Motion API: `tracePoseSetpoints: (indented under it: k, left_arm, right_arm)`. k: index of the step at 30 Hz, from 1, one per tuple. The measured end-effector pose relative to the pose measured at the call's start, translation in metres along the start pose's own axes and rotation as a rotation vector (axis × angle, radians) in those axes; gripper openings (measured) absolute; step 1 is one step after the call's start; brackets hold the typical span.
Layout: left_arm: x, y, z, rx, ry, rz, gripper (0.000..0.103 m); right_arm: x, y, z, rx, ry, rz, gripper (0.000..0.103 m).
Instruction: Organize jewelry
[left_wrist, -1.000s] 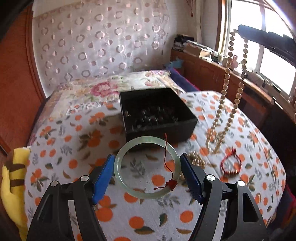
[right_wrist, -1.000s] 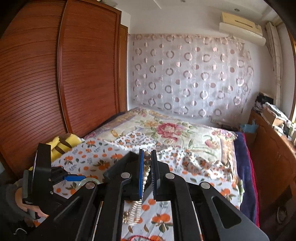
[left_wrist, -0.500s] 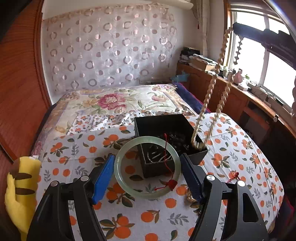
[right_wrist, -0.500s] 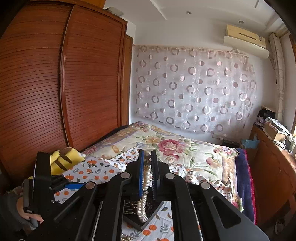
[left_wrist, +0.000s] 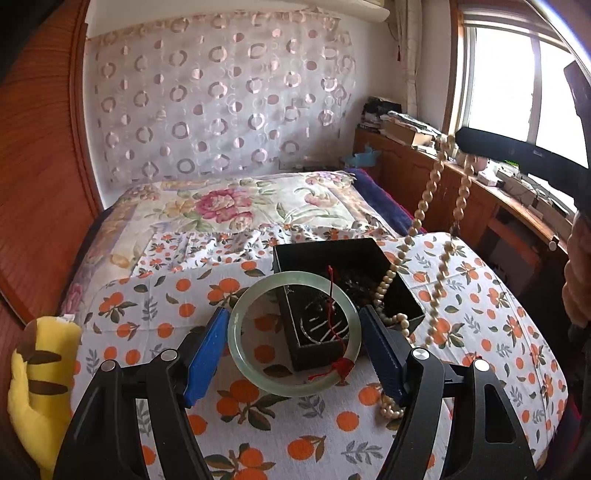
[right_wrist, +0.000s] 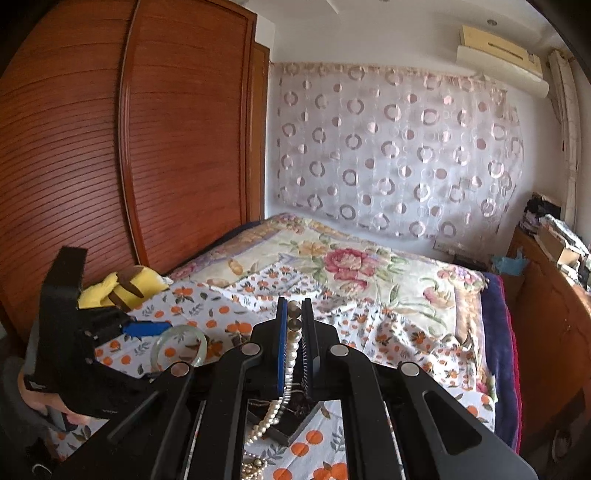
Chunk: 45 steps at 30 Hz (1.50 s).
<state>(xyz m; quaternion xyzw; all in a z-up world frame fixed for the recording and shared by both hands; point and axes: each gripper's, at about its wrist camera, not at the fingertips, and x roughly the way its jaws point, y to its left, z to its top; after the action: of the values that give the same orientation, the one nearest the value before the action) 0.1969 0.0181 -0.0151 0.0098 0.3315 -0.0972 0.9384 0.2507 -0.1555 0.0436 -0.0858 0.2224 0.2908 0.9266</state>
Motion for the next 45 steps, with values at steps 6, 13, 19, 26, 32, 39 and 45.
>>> tracePoseSetpoints:
  k: [6,13,19,26,32,39,45]
  left_arm:
    - [0.007,-0.002,0.003,-0.001,0.007,-0.012,0.069]
    - [0.015,-0.003,0.008,0.002,0.007,-0.016,0.069]
    - [0.024,0.0,0.013,0.003,0.016,-0.011,0.069]
    - [0.038,-0.006,0.021,0.014,0.025,-0.016,0.069]
    - [0.054,-0.017,0.025,0.038,0.045,-0.024,0.069]
    - [0.08,-0.034,0.025,0.092,0.09,-0.019,0.069]
    - [0.088,-0.038,0.026,0.093,0.103,-0.013,0.069]
  right_arm:
    - [-0.005,-0.004,0.017,-0.001,-0.045,0.001,0.008]
    - [0.004,-0.006,0.02,-0.007,-0.037,0.018,0.008]
    - [0.031,-0.004,-0.015,0.012,0.064,0.041,0.009]
    - [0.062,-0.01,-0.049,0.069,0.17,0.049,0.011]
    - [0.055,-0.018,-0.069,0.092,0.182,0.041,0.018]
    - [0.038,-0.037,-0.099,0.167,0.19,0.012,0.021]
    - [0.03,-0.045,-0.116,0.194,0.204,-0.001,0.021]
